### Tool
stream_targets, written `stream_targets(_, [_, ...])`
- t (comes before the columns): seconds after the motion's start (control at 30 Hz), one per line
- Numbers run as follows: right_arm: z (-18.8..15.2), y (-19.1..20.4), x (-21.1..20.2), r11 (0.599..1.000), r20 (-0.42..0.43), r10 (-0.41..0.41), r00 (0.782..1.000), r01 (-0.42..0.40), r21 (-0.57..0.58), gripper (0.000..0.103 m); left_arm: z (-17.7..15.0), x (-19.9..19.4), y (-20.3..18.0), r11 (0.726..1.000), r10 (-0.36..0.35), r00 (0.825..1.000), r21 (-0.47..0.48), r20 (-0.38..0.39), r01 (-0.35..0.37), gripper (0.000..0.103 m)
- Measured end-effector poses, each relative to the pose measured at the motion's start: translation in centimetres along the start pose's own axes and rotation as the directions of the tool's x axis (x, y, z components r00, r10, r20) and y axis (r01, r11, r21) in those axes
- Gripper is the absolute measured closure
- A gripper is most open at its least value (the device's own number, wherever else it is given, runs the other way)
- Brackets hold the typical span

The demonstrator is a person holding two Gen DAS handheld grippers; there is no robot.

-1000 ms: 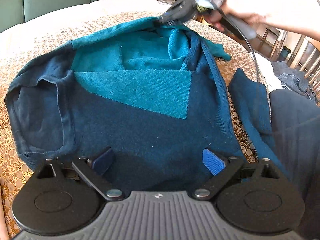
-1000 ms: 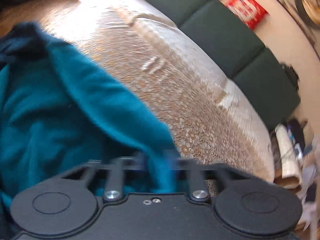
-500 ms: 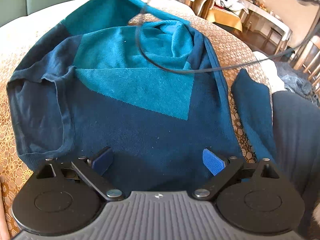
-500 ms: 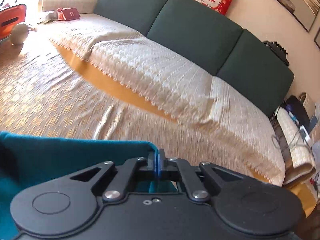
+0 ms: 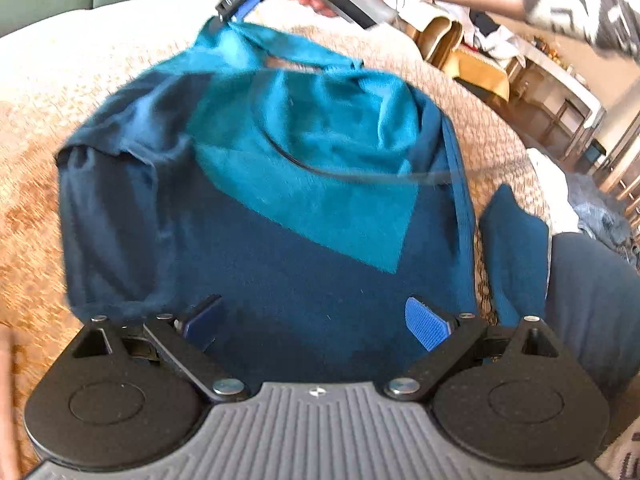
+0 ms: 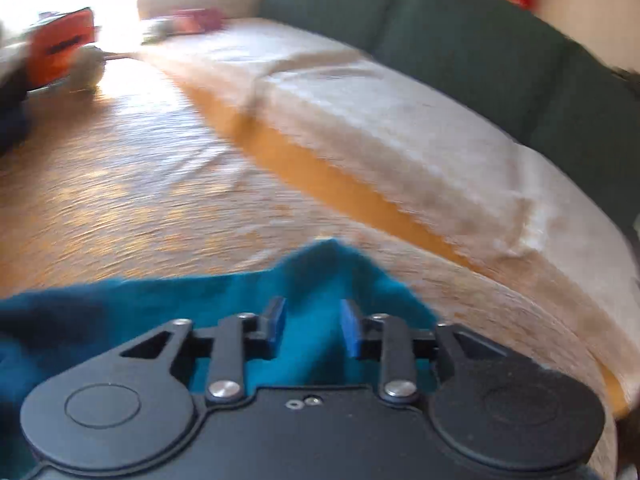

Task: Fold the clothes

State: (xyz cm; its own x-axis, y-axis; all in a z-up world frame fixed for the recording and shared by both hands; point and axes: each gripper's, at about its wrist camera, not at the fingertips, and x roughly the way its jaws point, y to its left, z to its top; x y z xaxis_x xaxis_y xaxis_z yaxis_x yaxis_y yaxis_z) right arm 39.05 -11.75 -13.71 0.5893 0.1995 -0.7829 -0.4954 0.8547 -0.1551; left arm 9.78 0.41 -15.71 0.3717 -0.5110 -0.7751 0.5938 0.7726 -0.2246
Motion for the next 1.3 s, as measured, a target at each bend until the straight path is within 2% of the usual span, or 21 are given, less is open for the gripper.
stream_targets(0.1, [-0.5, 2.0, -2.2, 0.98, -0.002, 0.147, 0.989, -0.146, -0.139, 0.0, 0.3, -0.6, 0.5, 1.0, 0.027, 1.0, 0.013, 0.006, -0.027, 0.006])
stream_targets(0.17, [-0.6, 3.6, -3.5, 0.96, -0.004, 0.188, 0.982, -0.184, -0.211, 0.0, 0.2, -0.6, 0.9, 0.999, 0.041, 0.999, 0.011, -0.006, -0.041, 0.006])
stream_targets(0.3, [-0.4, 6.0, -4.4, 0.949, 0.027, 0.136, 0.99, -0.123, -0.29, 0.0, -0.7, -0.1, 1.2, 0.998, 0.059, 0.997, 0.015, -0.054, -0.058, 0.006])
stream_targets(0.5, [1.2, 10.6, -2.1, 0.898, 0.003, 0.188, 0.982, -0.171, -0.406, 0.0, -1.5, 0.1, 0.8, 0.996, 0.079, 0.996, 0.055, -0.051, -0.076, 0.006])
stream_targets(0.7, [2.1, 13.4, 0.6, 0.88, -0.062, 0.246, 0.967, -0.25, -0.404, 0.0, -1.7, 0.1, 1.1, 0.997, 0.06, 0.997, 0.047, -0.041, -0.058, 0.006])
stream_targets(0.77, [1.9, 13.5, 0.7, 0.883, -0.07, 0.241, 0.968, -0.248, -0.399, 0.0, -1.8, 0.1, 1.1, 0.997, 0.058, 0.998, 0.05, -0.038, -0.056, 0.006])
stream_targets(0.9, [1.1, 10.5, -0.7, 0.922, -0.052, 0.166, 0.985, -0.173, -0.346, 0.0, -1.8, 0.0, 1.0, 0.997, 0.056, 0.998, 0.057, -0.039, -0.053, 0.006])
stream_targets(1.03, [-0.7, 4.1, -3.9, 0.97, -0.089, 0.12, 0.989, -0.136, -0.201, 0.0, -1.8, 0.0, 1.0, 0.997, 0.055, 0.998, 0.055, -0.04, -0.053, 0.006])
stream_targets(1.2, [-6.1, -2.1, -8.9, 0.998, -0.162, -0.02, 0.987, 0.009, -0.068, 0.0, -1.6, 0.1, 1.0, 0.998, 0.056, 0.997, 0.036, -0.044, -0.054, 0.005])
stream_targets(1.3, [-10.1, -4.5, -11.2, 0.997, -0.22, -0.01, 0.975, 0.026, 0.071, 0.0, -1.5, 0.3, 0.8, 0.997, 0.066, 0.996, 0.051, -0.055, -0.064, 0.003])
